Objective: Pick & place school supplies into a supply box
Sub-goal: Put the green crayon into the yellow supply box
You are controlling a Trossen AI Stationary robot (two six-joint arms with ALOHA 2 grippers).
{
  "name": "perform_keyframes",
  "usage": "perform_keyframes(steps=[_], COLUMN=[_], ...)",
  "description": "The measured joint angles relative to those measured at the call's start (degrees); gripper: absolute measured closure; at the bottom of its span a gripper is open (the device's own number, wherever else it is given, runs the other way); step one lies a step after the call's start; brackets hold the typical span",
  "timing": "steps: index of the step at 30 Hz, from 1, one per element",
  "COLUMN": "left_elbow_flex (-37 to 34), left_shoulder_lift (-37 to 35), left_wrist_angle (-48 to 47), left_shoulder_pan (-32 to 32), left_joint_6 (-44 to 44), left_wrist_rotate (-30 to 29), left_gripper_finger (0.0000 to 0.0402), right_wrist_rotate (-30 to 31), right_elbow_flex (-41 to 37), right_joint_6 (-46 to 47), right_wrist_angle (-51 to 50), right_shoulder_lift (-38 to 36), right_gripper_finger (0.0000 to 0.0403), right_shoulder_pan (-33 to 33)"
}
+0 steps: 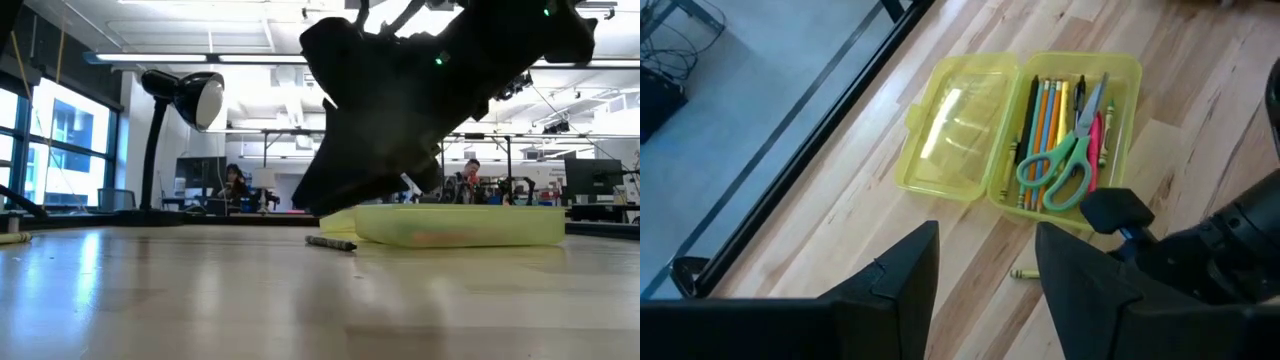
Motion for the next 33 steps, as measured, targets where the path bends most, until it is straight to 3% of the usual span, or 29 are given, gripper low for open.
perform_keyframes(steps=[4, 10, 14, 20, 26, 33], left_elbow_flex=[0.0, 0.0, 0.0, 0.0, 0.0, 0.2], left_shoulder_lift=[0.0, 0.0, 0.0, 0.0, -0.3, -2.0], left_wrist_angle=[0.0, 0.0, 0.0, 0.0, 0.0, 0.0], left_shoulder_pan=[0.0, 0.0, 0.0, 0.0, 0.0, 0.0], left_joint_6=[0.0, 0.1, 0.1, 0.2, 1.5, 2.7], left_wrist_rotate=[0.0, 0.2, 0.4, 1.3, 1.4, -0.1], left_gripper_finger=[0.0200, 0.0203, 0.0202, 0.0200, 0.0203, 0.0200], right_wrist_rotate=[-0.1, 4.4, 0.8, -1.1, -5.4, -9.6], right_elbow_flex=[2.6, 9.8, 11.5, 8.7, 4.5, 5.2], right_joint_6=[-1.4, -2.2, 1.9, 2.6, 2.3, 0.8], right_wrist_angle=[-4.5, -23.4, -28.3, -25.8, -16.2, -16.1], right_shoulder_lift=[0.0, -0.1, -0.1, -0.1, -0.1, -0.1], right_gripper_finger=[0.0295, 0.0295, 0.0295, 0.0295, 0.0295, 0.0295], right_shoulder_pan=[-0.2, -1.7, -3.7, -5.6, -7.4, -8.5])
